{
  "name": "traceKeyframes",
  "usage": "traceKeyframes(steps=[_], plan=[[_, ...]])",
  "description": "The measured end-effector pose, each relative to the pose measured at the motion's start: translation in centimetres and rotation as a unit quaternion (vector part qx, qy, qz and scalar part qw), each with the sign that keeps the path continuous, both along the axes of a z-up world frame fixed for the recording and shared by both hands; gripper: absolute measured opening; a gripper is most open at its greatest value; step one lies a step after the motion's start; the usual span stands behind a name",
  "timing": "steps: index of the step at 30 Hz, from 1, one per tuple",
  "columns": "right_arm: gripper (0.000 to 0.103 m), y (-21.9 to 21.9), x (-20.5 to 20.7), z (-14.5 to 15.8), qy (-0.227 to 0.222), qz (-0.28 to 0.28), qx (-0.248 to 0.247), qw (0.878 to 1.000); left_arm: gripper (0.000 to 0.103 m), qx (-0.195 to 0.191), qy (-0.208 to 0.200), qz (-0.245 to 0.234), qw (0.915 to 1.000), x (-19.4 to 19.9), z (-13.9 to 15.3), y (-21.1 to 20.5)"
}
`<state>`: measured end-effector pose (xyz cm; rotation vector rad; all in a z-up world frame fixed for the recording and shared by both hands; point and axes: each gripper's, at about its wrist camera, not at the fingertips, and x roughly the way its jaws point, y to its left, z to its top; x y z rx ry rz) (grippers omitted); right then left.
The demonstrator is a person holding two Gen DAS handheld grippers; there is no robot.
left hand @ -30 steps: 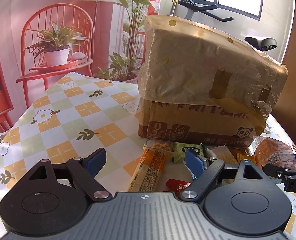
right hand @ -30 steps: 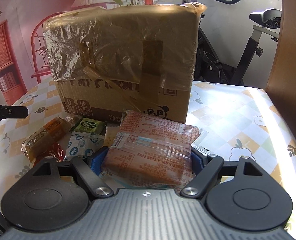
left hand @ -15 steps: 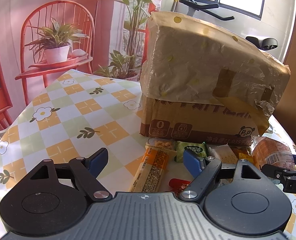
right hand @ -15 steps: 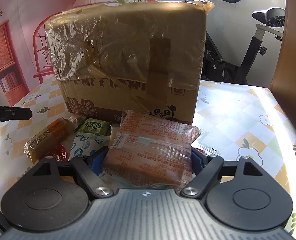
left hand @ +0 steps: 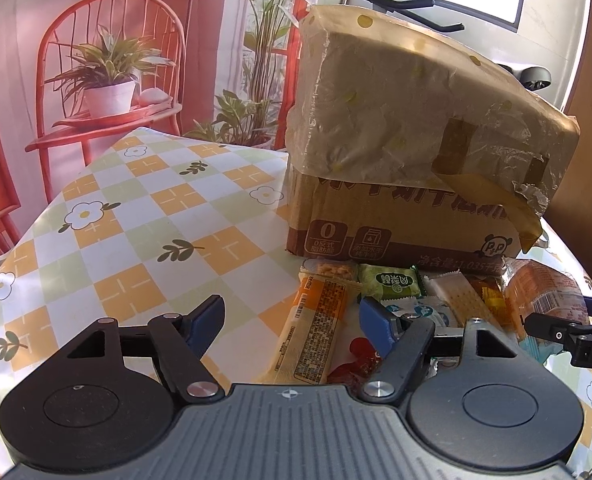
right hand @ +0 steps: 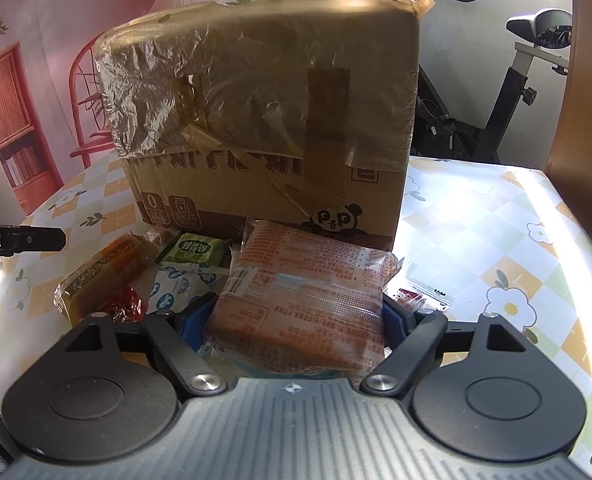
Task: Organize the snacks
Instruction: 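Close the right gripper on the pink wrapped pastry, then grasp the orange stick snack with the left gripper while the right lifts the pastry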
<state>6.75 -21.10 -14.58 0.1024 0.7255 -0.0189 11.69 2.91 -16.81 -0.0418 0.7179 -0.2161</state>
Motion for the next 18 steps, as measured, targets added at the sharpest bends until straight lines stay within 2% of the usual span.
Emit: traceKeyframes(steps=[3,7,12,16,17,18], plan=[[0.083,0.2,0.1,-0.2,0.001,0.000,0.002,1.000,0.069,-0.004,0.011,-0.006,0.9999,0.1,-0.6,0.3],[0.083,0.2,0.1,-0.3,0.003,0.000,0.001,1.000,0.069,-0.006,0.017,-0.019,0.9997,0.9,-1.5,-0.1],[0.083,0.3,0.3,-0.5,0.008,-0.002,0.000,1.000,0.065,0.010,0.033,-0.042,0.9985,3.3,-3.3,-1.2],[0.083,0.2,0.2,-0.7,0.011,-0.005,0.001,1.000,0.065,0.038,0.043,-0.060,0.9966,4.5,-4.5,-2.4],[0.083,0.2,0.2,-0.8,0.013,-0.006,0.001,1.000,0.063,0.044,0.044,-0.062,0.9961,4.8,-4.8,-2.7],[0.083,0.2,0.2,-0.9,0.014,-0.007,0.002,1.000,0.051,0.048,0.048,-0.064,0.9956,5.0,-5.1,-2.9]])
